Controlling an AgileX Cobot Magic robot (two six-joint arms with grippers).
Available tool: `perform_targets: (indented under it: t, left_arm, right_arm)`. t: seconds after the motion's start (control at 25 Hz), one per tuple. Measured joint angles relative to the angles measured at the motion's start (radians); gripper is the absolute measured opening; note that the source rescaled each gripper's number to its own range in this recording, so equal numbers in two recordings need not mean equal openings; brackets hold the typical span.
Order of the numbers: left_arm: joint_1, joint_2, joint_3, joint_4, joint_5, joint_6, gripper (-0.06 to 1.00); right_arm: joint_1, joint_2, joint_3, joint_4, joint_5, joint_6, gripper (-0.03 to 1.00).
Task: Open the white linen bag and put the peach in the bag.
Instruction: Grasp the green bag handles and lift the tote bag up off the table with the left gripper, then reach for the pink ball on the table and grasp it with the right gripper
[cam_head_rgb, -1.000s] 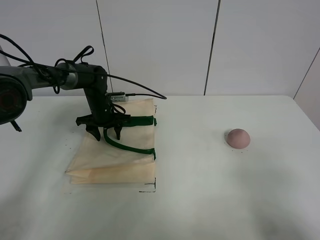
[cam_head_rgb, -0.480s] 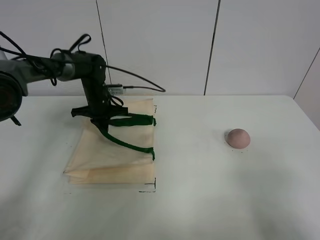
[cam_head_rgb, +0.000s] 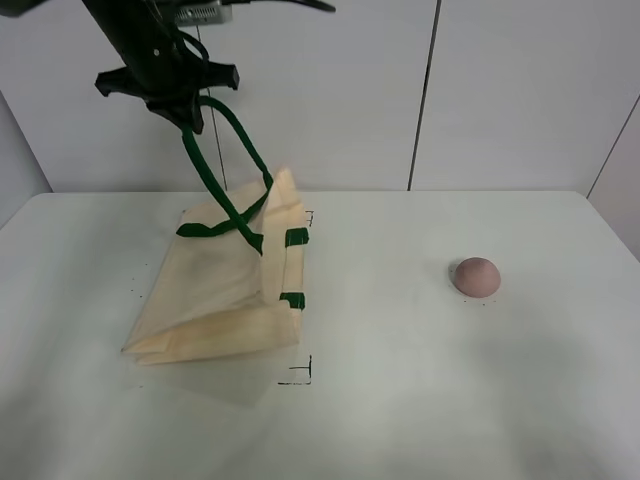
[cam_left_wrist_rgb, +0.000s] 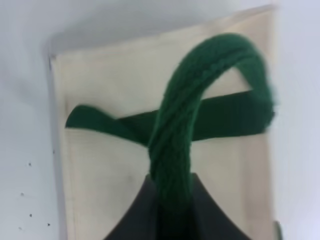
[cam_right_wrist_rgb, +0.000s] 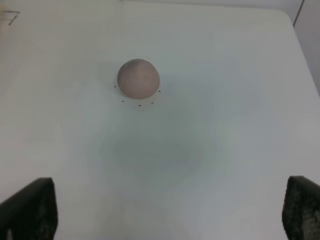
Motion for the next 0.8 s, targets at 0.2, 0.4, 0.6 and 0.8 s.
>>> perform_targets:
  t: [0.2, 0.4, 0.6, 0.8]
  left_arm:
    - [0.000, -0.099, 0.000, -0.047, 0.001, 0.037, 0.00]
    - [0.000, -0.151, 0.000, -0.055, 0.001, 0.049, 0.00]
    - [0.000, -0.169, 0.003, -0.056, 0.001, 0.053, 0.00]
    - [0.000, -0.169, 0.006, -0.057, 0.001, 0.053, 0.00]
  right_arm:
    - [0.000, 0.000, 0.000, 0.000, 0.000, 0.000, 1.00]
    - [0.000, 0.006, 0.000, 0.000, 0.000, 0.000, 1.00]
    - [0.000, 0.188, -0.008, 0.000, -0.006, -0.001, 1.00]
    - [0.000, 0.584, -0.095, 0.001, -0.155, -0.017, 1.00]
